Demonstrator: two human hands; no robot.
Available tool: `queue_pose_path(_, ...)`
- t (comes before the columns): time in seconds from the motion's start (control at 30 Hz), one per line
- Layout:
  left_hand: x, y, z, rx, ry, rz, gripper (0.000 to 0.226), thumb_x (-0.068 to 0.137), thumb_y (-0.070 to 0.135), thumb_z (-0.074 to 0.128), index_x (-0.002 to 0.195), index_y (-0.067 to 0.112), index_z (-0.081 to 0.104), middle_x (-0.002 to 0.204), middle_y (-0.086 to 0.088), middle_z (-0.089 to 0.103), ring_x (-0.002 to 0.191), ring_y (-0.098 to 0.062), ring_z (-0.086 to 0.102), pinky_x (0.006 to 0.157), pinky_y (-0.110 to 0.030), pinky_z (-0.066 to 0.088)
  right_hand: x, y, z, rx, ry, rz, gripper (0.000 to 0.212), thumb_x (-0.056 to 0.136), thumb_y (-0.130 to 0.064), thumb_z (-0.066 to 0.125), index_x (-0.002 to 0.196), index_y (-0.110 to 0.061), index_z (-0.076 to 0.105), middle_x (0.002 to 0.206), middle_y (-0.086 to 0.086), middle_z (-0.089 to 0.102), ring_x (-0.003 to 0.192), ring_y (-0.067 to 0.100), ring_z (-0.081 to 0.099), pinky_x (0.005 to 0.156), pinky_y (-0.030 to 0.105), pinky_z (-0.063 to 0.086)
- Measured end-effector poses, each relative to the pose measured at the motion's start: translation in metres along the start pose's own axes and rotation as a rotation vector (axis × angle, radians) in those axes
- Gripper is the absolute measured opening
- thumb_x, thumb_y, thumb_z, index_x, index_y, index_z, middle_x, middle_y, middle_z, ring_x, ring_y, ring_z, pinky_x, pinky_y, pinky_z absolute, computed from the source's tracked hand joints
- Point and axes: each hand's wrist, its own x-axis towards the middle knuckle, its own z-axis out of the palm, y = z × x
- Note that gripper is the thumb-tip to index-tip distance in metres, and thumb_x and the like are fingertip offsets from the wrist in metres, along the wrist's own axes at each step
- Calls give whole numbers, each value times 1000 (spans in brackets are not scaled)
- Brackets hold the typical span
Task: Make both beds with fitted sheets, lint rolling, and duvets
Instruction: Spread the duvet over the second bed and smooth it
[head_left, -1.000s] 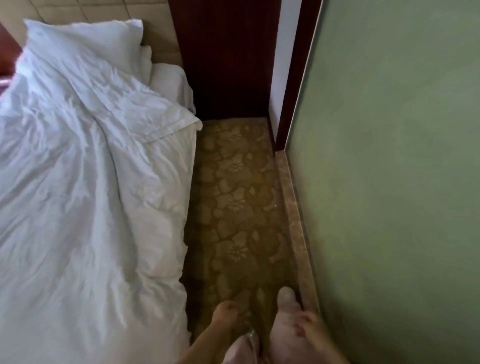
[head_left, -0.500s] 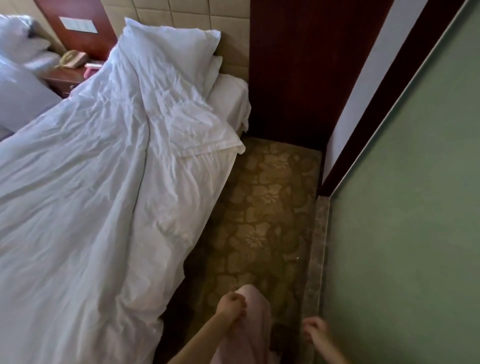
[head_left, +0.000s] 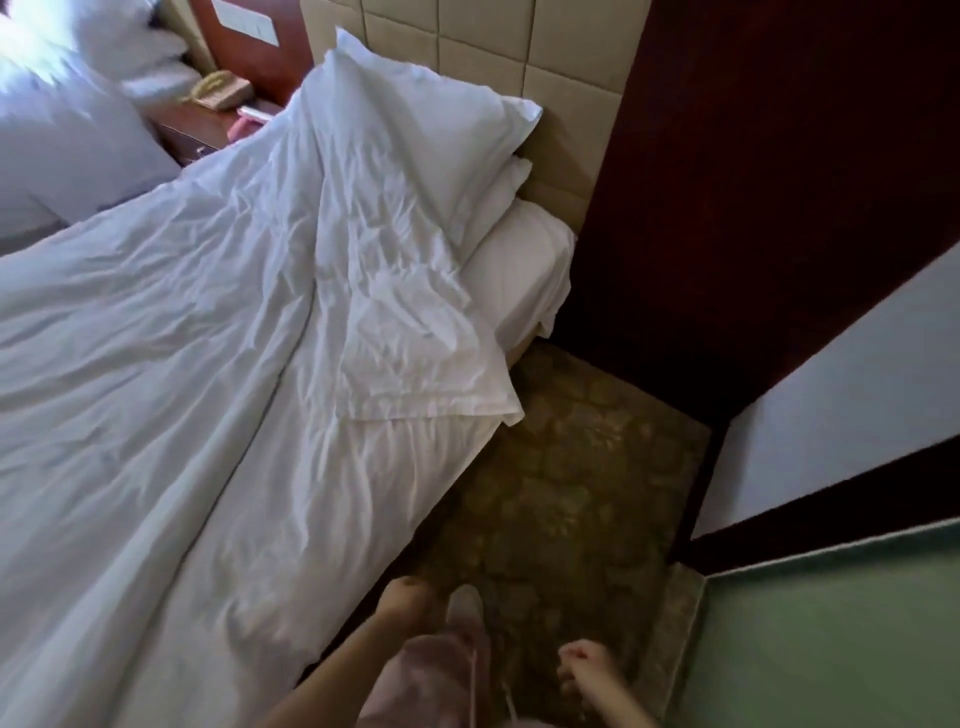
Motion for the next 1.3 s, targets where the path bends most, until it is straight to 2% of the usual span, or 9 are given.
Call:
queue_pose_path(0.2, 69, 139, -14, -285, -15, -50, 11, 92, 5, 49, 87, 10, 56, 80, -7, 58, 60, -15, 53, 46, -19, 33, 66, -172, -56, 29, -14, -96, 15, 96, -5, 47, 90, -15, 58, 83, 8, 62, 70, 17, 57, 54, 20, 43)
queue_pose_path(0.43, 170, 236, -28, -550, 107, -162, 14, 99, 13, 40, 108, 6, 48, 105, -13, 55, 78, -22, 55, 70, -29, 40, 173, -308, -97, -216, -194, -179, 22, 91, 10, 48, 73, 1, 57, 61, 11, 55, 35, 13, 50, 30, 14, 36)
queue_pose_path(0.6, 224, 294, -26, -902, 240, -262, 39, 100, 17, 41, 136, 3, 40, 135, -17, 48, 108, -31, 55, 90, -40, 41, 257, -418, -141, -441, -264, -232, 16, 90, 10, 49, 77, 8, 58, 63, 18, 57, 43, 22, 55, 38, 21, 42)
queue_pose_path(0.73, 261, 330, -17, -1150, 336, -337, 51, 98, 22, 50, 143, 5, 32, 148, -16, 34, 132, -38, 37, 107, -46, 32, 305, -511, -168, -461, -201, -297, 9, 86, 13, 54, 83, 8, 61, 68, 21, 60, 58, 28, 58, 45, 22, 47)
queue_pose_path(0.9, 288, 346, -14, -1393, 437, -430, 75, 90, 36, 62, 148, 18, 18, 154, -7, 24, 139, -35, 27, 109, -48, 29, 342, -588, -169, -577, -190, -310, 9, 88, 8, 54, 85, 6, 62, 73, 22, 63, 58, 27, 56, 52, 27, 44)
queue_pose_path(1.03, 335, 311, -17, -1561, 400, -477, 104, 57, 50, 86, 140, 36, 24, 148, -7, 34, 126, -37, 44, 99, -56, 42, 346, -626, -137, -723, -276, -296, 8, 90, -3, 57, 95, -3, 64, 80, 11, 66, 59, 18, 57, 47, 21, 39)
queue_pose_path(1.13, 361, 300, -28, -1593, 422, -497, 107, 62, 44, 85, 144, 31, 18, 148, -10, 30, 131, -38, 38, 102, -55, 39, 353, -653, -95, -785, -327, -338, 16, 91, -8, 59, 107, -5, 61, 92, 7, 64, 74, 18, 57, 53, 20, 39)
queue_pose_path(1.2, 402, 272, -28, -1626, 419, -447, 132, 36, 52, 93, 146, 32, 23, 149, -10, 33, 131, -40, 40, 102, -59, 37, 362, -674, -60, -785, -362, -356, 29, 90, -8, 62, 118, -2, 56, 110, 12, 61, 90, 19, 53, 58, 16, 37)
queue_pose_path(1.3, 413, 280, -38, -1597, 448, -542, 131, 27, 60, 92, 141, 25, 35, 139, -4, 45, 123, -33, 50, 99, -53, 44, 374, -694, -6, -782, -467, -385, 73, 78, -21, 76, 139, -4, 39, 139, 15, 46, 114, 22, 47, 76, 24, 38)
